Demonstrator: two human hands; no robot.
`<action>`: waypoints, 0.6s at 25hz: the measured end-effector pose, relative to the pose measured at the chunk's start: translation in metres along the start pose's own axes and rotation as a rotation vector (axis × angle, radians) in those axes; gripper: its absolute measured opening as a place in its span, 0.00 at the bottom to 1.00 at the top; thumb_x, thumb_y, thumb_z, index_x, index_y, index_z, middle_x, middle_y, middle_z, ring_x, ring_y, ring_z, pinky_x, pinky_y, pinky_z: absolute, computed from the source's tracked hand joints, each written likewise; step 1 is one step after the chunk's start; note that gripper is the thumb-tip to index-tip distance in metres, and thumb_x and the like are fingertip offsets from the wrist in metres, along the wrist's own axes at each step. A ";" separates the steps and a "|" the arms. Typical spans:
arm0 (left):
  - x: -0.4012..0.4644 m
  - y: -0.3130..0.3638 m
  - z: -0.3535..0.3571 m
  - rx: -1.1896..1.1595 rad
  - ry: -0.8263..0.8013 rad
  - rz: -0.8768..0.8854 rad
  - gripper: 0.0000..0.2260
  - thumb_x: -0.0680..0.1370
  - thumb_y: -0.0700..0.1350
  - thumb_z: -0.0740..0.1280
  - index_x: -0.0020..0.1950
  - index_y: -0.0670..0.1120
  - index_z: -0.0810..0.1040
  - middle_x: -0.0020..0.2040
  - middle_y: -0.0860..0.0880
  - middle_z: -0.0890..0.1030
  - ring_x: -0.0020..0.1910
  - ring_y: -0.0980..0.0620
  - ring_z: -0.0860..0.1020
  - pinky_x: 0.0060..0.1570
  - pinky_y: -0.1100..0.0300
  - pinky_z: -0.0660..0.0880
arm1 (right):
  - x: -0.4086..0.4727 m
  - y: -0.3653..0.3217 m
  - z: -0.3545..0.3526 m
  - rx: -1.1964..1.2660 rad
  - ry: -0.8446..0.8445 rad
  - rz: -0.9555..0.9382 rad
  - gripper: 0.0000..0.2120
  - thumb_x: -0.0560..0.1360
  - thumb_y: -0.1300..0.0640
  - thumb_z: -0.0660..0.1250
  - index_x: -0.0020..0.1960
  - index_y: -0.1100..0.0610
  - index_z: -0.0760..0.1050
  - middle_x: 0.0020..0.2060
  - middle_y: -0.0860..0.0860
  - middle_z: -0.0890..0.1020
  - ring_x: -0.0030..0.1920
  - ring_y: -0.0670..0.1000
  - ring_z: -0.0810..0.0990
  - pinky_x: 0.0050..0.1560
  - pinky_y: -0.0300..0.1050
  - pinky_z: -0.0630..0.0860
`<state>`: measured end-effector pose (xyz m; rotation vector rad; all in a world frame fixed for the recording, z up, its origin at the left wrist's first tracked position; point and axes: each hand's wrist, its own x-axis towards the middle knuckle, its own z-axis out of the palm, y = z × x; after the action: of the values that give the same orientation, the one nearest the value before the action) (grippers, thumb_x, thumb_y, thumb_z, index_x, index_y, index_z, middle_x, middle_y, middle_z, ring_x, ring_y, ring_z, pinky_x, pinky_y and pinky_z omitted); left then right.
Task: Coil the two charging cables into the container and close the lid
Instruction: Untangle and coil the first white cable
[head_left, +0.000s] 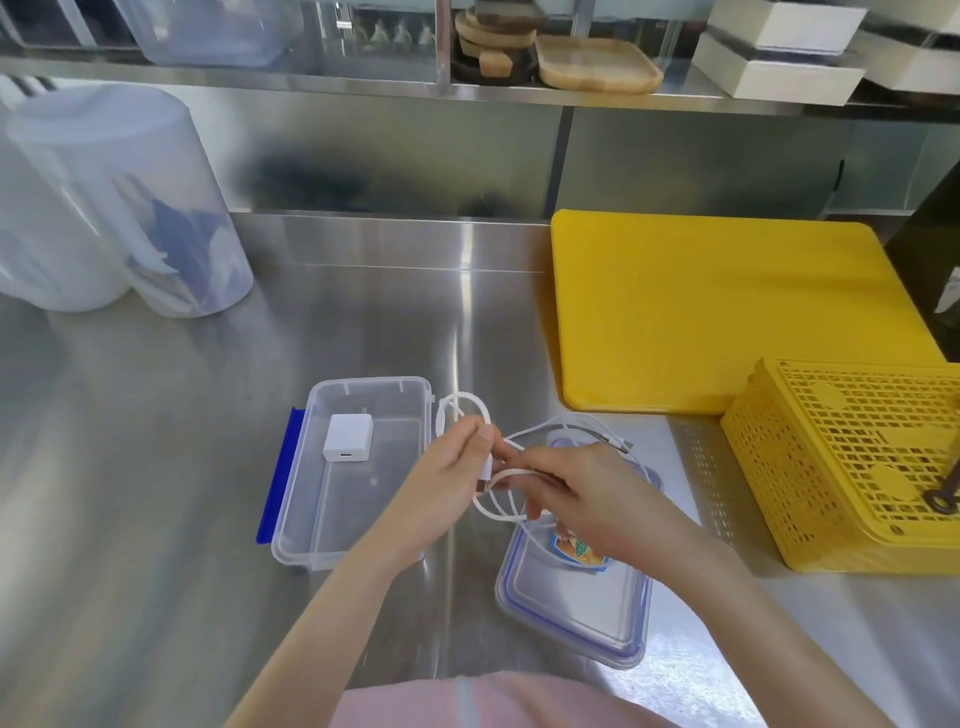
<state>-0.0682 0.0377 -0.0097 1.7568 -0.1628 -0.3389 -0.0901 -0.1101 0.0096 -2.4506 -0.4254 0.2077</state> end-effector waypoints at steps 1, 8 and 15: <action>-0.001 -0.002 0.002 0.083 -0.006 0.036 0.13 0.81 0.43 0.53 0.38 0.46 0.70 0.31 0.54 0.78 0.30 0.61 0.75 0.37 0.70 0.71 | 0.001 0.000 0.000 -0.010 -0.007 0.012 0.09 0.78 0.53 0.58 0.46 0.48 0.77 0.30 0.43 0.76 0.30 0.34 0.74 0.32 0.28 0.68; 0.000 -0.005 0.002 0.291 0.085 0.145 0.13 0.80 0.46 0.53 0.36 0.53 0.67 0.30 0.52 0.72 0.28 0.59 0.69 0.33 0.65 0.66 | 0.003 0.001 -0.003 0.115 0.047 0.130 0.11 0.71 0.48 0.67 0.34 0.48 0.69 0.26 0.45 0.72 0.27 0.41 0.70 0.31 0.29 0.67; 0.001 0.012 -0.013 -0.269 0.142 0.012 0.13 0.81 0.44 0.53 0.38 0.45 0.70 0.20 0.57 0.63 0.18 0.60 0.59 0.21 0.70 0.54 | -0.001 0.021 0.000 0.365 0.062 0.132 0.10 0.75 0.52 0.64 0.34 0.47 0.73 0.25 0.43 0.73 0.28 0.40 0.69 0.30 0.28 0.66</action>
<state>-0.0625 0.0471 0.0047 1.5068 -0.0240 -0.2152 -0.0854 -0.1264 -0.0032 -2.1201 -0.1786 0.2409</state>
